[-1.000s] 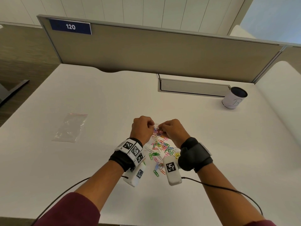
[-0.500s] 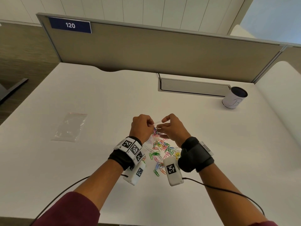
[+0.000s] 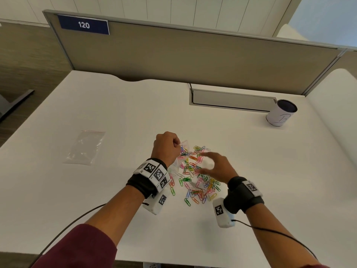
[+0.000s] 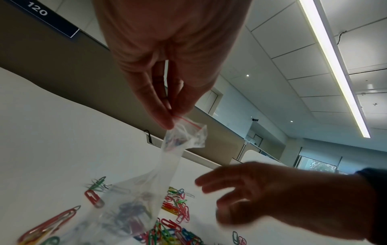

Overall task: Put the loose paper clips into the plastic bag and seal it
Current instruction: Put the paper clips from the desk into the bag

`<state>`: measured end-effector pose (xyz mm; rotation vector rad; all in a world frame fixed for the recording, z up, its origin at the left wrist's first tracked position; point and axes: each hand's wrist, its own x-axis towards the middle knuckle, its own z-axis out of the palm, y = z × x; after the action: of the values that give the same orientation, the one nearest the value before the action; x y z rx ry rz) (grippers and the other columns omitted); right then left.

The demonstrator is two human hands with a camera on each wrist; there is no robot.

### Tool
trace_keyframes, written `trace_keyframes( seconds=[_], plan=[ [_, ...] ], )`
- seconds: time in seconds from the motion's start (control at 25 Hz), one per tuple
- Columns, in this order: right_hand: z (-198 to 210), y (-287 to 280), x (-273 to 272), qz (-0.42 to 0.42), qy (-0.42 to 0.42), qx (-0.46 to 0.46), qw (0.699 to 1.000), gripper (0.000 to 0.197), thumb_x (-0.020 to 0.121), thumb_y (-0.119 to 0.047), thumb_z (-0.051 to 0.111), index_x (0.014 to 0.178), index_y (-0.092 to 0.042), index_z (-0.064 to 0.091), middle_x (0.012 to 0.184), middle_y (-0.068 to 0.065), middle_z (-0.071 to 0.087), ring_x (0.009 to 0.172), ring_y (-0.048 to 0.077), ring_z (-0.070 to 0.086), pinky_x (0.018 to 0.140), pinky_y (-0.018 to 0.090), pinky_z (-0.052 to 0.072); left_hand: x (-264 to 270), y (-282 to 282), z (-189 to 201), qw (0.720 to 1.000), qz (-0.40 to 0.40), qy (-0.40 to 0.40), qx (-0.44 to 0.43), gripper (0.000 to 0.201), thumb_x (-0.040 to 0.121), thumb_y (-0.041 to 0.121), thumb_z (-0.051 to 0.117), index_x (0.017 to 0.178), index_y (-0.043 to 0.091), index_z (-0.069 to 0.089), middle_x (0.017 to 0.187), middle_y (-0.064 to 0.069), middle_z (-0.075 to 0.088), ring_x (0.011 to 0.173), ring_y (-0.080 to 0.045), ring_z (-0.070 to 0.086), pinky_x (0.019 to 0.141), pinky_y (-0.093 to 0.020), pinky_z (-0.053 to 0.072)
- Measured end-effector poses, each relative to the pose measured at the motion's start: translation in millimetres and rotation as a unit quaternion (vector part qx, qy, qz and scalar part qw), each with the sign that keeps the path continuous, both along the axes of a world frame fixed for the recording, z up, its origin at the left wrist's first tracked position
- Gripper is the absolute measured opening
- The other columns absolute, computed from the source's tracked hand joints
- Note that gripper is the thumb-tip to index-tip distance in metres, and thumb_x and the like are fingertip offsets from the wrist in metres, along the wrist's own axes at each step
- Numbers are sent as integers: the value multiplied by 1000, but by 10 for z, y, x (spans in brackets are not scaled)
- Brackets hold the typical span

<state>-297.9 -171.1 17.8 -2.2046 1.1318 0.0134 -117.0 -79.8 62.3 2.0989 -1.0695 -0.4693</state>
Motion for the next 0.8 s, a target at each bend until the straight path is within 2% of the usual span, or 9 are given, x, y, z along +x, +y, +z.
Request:
trace_keyframes(
  seconds=[0.08,0.16,0.28,0.36,0.48,0.6,0.72,0.8],
  plan=[
    [-177,76,-17,70,102,11,992,85,68,-54,76,141,-39,37,154,2,31,141,31,23,113,52,26,-13,0,-7,1000,-1,-2,1,11,78,1,67,84,5,75,80,-14,75,77,-26,70,77,-37,60],
    [-296,168,21,100,135,-33,985,78,69,-48,77,138,-41,41,151,3,32,137,31,24,107,51,34,-20,-3,-9,1000,-4,-3,2,11,78,2,66,84,5,75,80,-13,75,76,-25,70,77,-37,60],
    [-370,205,82,69,65,-79,992,42,80,-26,73,120,-29,61,130,4,50,122,27,42,96,38,44,-4,-3,1,1000,-3,-5,0,10,78,2,67,82,5,75,77,-13,74,74,-25,70,76,-36,60],
    [-398,219,101,66,46,-99,992,24,86,-15,66,109,-22,67,117,5,59,108,25,53,88,35,49,17,-1,4,1000,0,-6,-3,9,78,2,68,82,5,75,77,-13,74,73,-25,70,75,-36,60],
    [-414,241,144,79,52,-112,989,18,89,-8,57,101,-15,69,104,7,66,95,24,61,82,33,52,20,-1,8,1000,0,-8,-3,7,79,3,69,83,5,74,77,-12,74,73,-24,69,75,-36,61],
    [-400,187,149,52,29,-92,994,17,86,-6,60,93,-14,73,97,6,72,88,21,65,78,26,52,6,-8,4,1000,-1,-6,-5,7,78,3,70,82,6,74,77,-12,74,73,-24,69,75,-36,61],
    [-279,108,93,-56,-60,-14,997,11,79,-6,71,87,-12,75,89,5,75,77,14,66,72,17,50,-8,-21,1,1000,-5,-6,-5,7,78,3,69,81,6,74,76,-12,73,73,-24,70,74,-38,61],
    [-106,80,60,-137,-166,61,975,11,75,-7,77,85,-10,76,85,5,76,73,15,70,72,20,54,-19,-32,0,1000,-4,-5,-4,7,78,2,69,81,5,74,76,-13,73,73,-24,70,74,-38,61]
  ],
)
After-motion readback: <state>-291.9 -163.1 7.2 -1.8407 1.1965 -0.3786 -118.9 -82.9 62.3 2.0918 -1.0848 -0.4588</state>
